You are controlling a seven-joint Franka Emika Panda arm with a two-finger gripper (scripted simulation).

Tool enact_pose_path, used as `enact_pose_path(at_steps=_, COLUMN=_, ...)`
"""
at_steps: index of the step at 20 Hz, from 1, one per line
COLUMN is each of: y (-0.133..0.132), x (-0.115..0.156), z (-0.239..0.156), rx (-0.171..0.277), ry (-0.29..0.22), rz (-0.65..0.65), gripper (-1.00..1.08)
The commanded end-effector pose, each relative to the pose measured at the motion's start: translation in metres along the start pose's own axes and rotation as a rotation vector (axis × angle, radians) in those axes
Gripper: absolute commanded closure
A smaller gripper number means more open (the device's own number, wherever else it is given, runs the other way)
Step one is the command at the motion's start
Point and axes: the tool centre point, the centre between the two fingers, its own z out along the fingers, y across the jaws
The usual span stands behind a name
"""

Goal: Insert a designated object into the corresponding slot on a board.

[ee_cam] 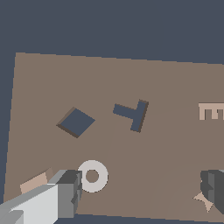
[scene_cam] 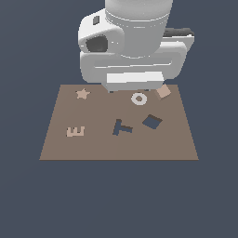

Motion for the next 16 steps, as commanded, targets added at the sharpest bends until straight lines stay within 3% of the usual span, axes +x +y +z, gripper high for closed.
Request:
enact_pose_path(at_steps=1, y=-0.015, x=-0.007, z=0.01, rx=0.001, ry=-0.003, rz=-0.025, gripper=-0.92)
enact_pose_path(at_steps=11, y=-0.104, x=-0.059, z=0.076, rx=0.005, ry=-0.018, rz=-0.177, gripper=-0.92)
enact_pose_path(at_steps=16, y=-0.135, x=-0.08, z=0.101, rx=0.005, ry=-0.024, rz=-0.233, gripper=-0.92)
